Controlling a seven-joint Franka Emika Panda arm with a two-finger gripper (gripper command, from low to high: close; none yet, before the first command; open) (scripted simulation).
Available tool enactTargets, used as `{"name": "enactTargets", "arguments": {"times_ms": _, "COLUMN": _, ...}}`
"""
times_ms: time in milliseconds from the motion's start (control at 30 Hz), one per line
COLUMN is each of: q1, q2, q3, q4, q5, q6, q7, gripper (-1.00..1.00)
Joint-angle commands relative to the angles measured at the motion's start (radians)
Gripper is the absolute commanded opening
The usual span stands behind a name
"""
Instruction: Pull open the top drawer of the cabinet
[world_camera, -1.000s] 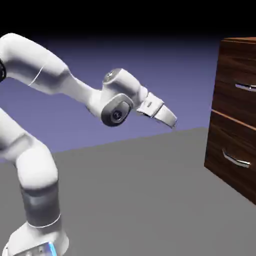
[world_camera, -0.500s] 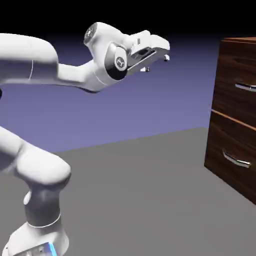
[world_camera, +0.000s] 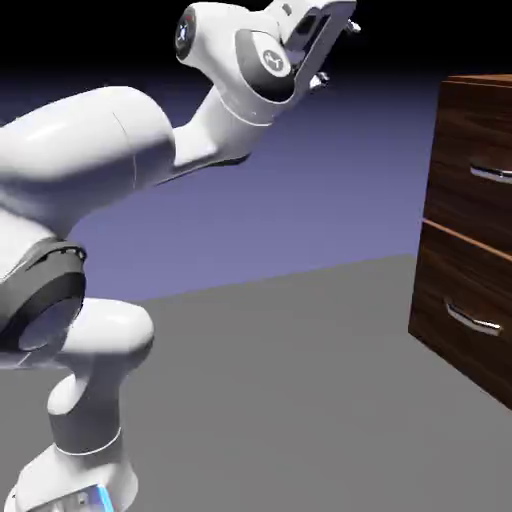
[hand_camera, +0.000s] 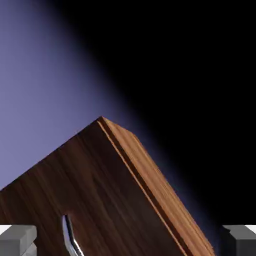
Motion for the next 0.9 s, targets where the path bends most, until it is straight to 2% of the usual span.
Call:
{"name": "enactTargets", "arguments": {"times_ms": 0, "q1": 0.033, "q2": -0.013, "q3": -0.022, "q4": 0.019, "q5": -0.044, "q6": -0.009, "q7": -0.004, "gripper": 0.00}}
{"name": "enactTargets", "arguments": {"times_ms": 867, "q1": 0.900, "q2": -0.353, "q3": -0.597, "q4": 0.499, "q5": -1.174, "q6": -0.239, "q7": -0.099, "gripper": 0.00}}
